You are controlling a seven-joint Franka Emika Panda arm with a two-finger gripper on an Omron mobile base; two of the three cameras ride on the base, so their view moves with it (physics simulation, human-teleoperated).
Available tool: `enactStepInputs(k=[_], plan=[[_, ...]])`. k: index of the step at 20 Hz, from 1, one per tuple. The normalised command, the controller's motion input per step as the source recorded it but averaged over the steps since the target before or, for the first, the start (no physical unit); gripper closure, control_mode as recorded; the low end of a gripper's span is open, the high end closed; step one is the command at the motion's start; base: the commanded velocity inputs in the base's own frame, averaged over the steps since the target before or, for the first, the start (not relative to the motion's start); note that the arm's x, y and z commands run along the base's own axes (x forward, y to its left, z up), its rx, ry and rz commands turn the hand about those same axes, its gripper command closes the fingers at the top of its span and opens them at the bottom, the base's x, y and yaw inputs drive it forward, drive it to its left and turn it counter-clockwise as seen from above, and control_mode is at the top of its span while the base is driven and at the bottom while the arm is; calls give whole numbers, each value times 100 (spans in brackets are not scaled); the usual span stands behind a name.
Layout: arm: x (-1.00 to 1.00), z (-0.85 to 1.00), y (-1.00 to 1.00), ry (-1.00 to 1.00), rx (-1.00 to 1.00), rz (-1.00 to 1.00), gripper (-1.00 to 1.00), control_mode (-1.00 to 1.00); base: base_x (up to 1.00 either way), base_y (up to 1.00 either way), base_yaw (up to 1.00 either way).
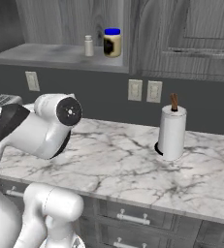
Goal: Collect the turmeric, mayonnaise, and shaker from the cabinet and place them next to the stove.
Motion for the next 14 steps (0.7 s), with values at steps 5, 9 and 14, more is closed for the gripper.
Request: enactStepInputs(k=[5, 9, 14], plan=[[31, 43, 25, 0, -3, -41, -100, -100, 0, 0, 0], [36, 49, 30, 0, -3, -41, -100, -100, 0, 0, 0], [51, 51, 21, 0, -2, -33, -100, -100, 0, 0, 0]])
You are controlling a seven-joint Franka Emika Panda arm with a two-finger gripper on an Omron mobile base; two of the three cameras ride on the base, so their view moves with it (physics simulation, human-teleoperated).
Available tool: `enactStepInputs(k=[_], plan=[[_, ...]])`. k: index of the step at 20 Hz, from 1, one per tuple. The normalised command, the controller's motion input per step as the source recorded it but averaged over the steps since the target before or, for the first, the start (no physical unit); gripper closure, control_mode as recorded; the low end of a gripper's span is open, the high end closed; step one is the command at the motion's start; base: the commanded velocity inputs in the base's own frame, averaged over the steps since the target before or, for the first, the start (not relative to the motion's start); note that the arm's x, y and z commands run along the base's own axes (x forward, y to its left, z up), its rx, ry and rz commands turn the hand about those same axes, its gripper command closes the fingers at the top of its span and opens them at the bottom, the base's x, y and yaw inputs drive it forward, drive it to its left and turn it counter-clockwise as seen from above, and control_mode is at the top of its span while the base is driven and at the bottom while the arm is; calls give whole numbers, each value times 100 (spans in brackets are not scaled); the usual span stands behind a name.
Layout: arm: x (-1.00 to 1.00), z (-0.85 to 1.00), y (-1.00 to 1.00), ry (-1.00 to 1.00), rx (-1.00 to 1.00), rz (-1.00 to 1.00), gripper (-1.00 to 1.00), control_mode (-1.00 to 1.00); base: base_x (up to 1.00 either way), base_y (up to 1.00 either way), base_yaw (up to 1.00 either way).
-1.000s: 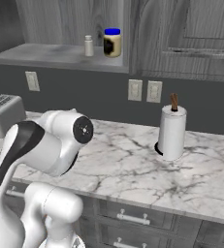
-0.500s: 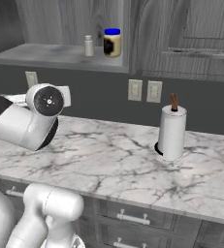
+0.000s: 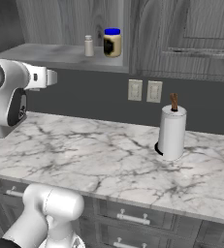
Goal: Collect the turmeric, mayonnaise, and shaker from the cabinet and place them next to the stove.
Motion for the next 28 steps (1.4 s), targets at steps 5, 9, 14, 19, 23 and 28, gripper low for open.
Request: enactStepInputs(k=[5, 9, 14, 19, 23, 28], plan=[[38, 35, 23, 0, -1, -25, -100, -100, 0, 0, 0], [26, 27, 4, 0, 0, -26, -100, -100, 0, 0, 0], [24, 24, -1, 0, 0, -23, -100, -100, 0, 0, 0], [37, 22, -6, 0, 0, -18, -100, -100, 0, 0, 0], [49, 16, -5, 5, 0, -8, -100, -100, 0, 0, 0], [55, 7, 13, 6, 0, -1, -100, -100, 0, 0, 0]])
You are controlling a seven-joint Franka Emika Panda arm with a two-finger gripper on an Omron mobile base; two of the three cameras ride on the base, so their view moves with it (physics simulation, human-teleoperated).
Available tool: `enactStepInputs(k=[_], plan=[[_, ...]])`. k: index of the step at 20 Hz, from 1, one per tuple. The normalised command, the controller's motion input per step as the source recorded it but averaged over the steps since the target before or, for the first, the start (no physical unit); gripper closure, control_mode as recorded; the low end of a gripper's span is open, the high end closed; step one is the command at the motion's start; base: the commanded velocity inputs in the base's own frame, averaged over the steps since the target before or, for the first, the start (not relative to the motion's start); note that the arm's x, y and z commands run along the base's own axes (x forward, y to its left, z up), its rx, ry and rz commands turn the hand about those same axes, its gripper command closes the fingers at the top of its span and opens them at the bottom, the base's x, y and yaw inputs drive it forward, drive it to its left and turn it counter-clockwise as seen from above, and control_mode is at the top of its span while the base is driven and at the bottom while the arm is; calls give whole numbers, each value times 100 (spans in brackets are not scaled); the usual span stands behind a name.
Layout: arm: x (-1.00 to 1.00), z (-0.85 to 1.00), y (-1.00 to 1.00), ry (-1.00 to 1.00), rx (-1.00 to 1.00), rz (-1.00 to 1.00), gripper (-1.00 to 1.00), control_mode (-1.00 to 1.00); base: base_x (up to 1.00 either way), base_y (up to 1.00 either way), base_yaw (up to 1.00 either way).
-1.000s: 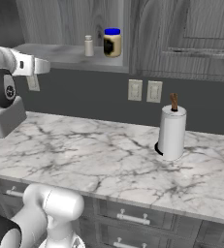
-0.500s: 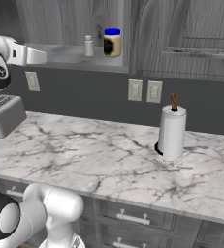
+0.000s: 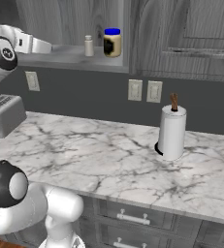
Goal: Collect the turmeric, mayonnaise, and shaker from the cabinet and place them next to the stove.
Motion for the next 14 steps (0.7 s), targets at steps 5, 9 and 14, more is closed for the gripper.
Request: enactStepInputs(k=[5, 9, 14], plan=[[62, 0, -9, 5, 0, 0, -100, -100, 0, 0, 0], [36, -3, -20, 2, 0, 0, -100, -100, 0, 0, 0], [37, 0, -27, 0, 3, 0, -100, -100, 0, 0, 0]])
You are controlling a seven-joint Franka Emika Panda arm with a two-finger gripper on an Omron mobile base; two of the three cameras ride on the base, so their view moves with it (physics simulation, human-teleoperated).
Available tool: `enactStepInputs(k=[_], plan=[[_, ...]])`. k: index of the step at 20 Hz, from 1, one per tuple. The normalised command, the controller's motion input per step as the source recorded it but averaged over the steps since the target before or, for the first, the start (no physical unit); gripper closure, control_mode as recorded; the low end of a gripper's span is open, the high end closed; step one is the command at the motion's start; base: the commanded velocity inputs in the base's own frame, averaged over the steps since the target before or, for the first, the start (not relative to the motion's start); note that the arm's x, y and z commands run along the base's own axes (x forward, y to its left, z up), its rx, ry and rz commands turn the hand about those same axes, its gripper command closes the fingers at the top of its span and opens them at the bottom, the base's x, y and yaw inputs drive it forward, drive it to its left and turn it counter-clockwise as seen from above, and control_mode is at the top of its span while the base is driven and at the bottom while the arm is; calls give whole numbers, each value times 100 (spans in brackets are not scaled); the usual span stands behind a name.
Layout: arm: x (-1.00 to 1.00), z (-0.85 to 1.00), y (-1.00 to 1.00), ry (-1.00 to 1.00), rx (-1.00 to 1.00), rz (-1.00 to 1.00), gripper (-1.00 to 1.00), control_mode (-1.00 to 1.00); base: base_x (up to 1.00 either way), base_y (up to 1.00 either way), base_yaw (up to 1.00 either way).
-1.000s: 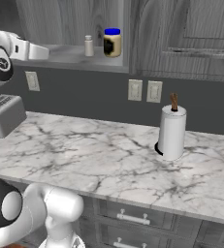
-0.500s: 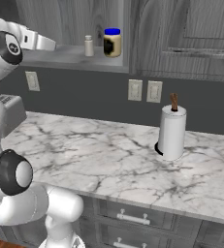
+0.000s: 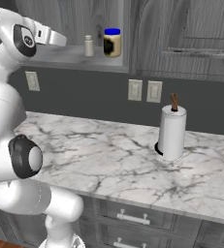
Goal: Collect the turmeric, mayonnaise, and shaker from the cabinet and place them next to the stove.
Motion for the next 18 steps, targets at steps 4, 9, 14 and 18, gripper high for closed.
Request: enactStepInputs(k=[4, 9, 14, 18], plan=[[42, 0, -20, 4, 2, 0, -100, -100, 0, 0, 0], [41, 0, -24, 5, 3, 0, -100, -100, 0, 0, 0], [33, 0, -27, 6, 3, 0, -100, -100, 0, 0, 0], [29, -1, -21, 7, 0, 0, -100, -100, 0, 0, 0]])
